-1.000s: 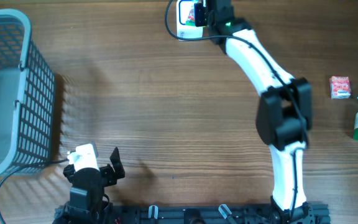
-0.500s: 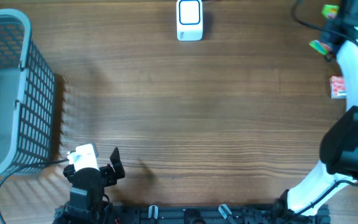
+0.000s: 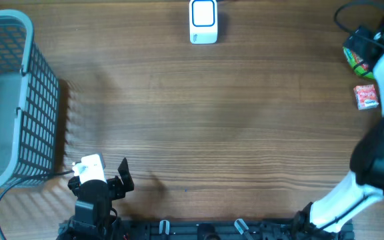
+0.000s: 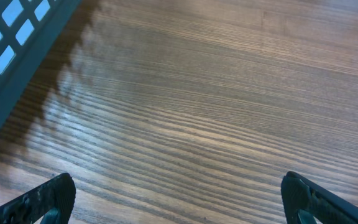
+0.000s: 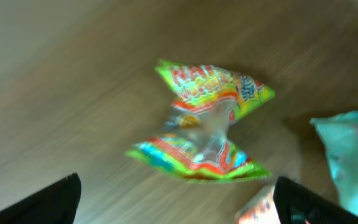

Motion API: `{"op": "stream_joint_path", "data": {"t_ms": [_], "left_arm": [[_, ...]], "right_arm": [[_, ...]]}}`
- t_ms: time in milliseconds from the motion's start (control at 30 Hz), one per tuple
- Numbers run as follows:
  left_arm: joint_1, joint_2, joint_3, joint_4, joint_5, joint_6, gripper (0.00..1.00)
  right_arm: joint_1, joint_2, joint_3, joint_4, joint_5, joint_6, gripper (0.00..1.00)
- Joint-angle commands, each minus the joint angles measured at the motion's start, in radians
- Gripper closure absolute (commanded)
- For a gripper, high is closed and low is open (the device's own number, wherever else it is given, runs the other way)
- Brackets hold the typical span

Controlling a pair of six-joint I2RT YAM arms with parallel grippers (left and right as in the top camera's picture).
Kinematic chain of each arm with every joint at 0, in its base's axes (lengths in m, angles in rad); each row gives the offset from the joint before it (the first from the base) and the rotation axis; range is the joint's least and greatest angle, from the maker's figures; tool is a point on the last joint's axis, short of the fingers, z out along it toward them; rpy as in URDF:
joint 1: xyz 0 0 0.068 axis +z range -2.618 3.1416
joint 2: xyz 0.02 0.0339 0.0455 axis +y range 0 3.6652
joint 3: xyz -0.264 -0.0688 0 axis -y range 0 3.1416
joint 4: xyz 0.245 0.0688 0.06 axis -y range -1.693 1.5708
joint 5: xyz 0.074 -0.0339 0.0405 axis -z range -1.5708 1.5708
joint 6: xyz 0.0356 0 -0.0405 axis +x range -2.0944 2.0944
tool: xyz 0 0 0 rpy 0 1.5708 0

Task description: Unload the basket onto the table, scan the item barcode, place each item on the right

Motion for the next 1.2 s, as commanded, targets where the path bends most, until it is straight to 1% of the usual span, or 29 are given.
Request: {"op": "stream_joint_path", "data": {"t_ms": [0, 67, 100, 167, 200, 233, 333, 400, 500, 533, 667, 767, 833, 933, 967, 1033, 1067, 1100, 1167], "left_arm": [[-0.006, -0.007, 0.003, -0.001, 0.002, -0.005, 0.0], [-0.006, -0.007, 0.003, -0.001, 0.002, -0.005, 0.0], [-0.006, -0.007, 0.003, -0.001, 0.002, -0.005, 0.0], [-0.006, -0.007, 0.003, -0.001, 0.002, -0.005, 0.0], [-0.006, -0.007, 0.003, -0.001, 0.002, -0.005, 0.0], [-0.006, -0.007, 0.003, -0.001, 0.002, -0.005, 0.0], [-0.006, -0.007, 0.003, -0.001, 0.002, -0.005, 0.0], [-0.006, -0.007, 0.003, -0.001, 0.002, -0.005, 0.0], [-0.006, -0.007, 0.003, -0.001, 0.002, -0.005, 0.0], [-0.006, -0.007, 0.003, -0.001, 0.002, -0.005, 0.0], [-0.006, -0.007, 0.003, -0.001, 0.002, -0.005, 0.0], [-0.006, -0.007, 0.003, -0.001, 0.002, -0.005, 0.0], [-0.006, -0.007, 0.003, -0.001, 0.002, -0.005, 0.0], [-0.006, -0.007, 0.003, -0.001, 0.002, -0.005, 0.0], [-0.006, -0.007, 0.003, -0.001, 0.002, -0.005, 0.0], [-0.006, -0.007, 0.003, -0.001, 0.002, -0.005, 0.0], [-0.006, -0.007, 0.003, -0.001, 0.002, -0.005, 0.0], [-0.006, -0.007, 0.003, -0.001, 0.002, -0.005, 0.0], [-0.006, -0.007, 0.003, -0.001, 0.002, -0.005, 0.0]], "right_arm": [[0.003, -0.29, 0.054, -0.075, -0.219, 0.016, 0.0], [0.003, -0.475, 0.054, -0.172, -0.341, 0.019, 0.0], [0.002, -0.609, 0.054, -0.225, -0.37, 0.017, 0.0], [0.002, -0.751, 0.054, -0.3, -0.366, 0.016, 0.0], [0.002, -0.855, 0.054, -0.393, -0.358, 0.016, 0.0], [0.002, -0.907, 0.054, -0.462, -0.356, 0.016, 0.0], [0.002, -1.028, 0.054, -0.658, -0.356, 0.018, 0.0], [0.002, -1.105, 0.054, -0.837, -0.37, 0.052, 0.0], [0.002, -1.141, 0.054, -1.061, -0.364, 0.05, 0.0], [0.002, -1.141, 0.051, -1.112, -0.363, 0.047, 0.0], [0.002, -1.139, 0.045, -1.114, -0.335, 0.039, 0.0], [0.002, -1.139, 0.045, -1.072, -0.336, -0.049, 0.0], [0.003, -1.159, -0.008, -0.947, -0.342, -0.064, 0.0], [0.024, -1.322, -0.205, -0.661, -0.408, -0.067, 0.0], [0.061, -1.44, -0.344, -0.496, -0.429, -0.066, 0.0], [0.099, -1.558, -0.494, -0.33, -0.449, -0.062, 0.0], [0.138, -1.664, -0.636, -0.178, -0.449, -0.061, 0.0], [0.166, -1.73, -0.729, -0.084, -0.448, -0.061, 0.0], [0.23, -1.822, -0.89, 0.09, -0.448, -0.061, 0.0]]}}
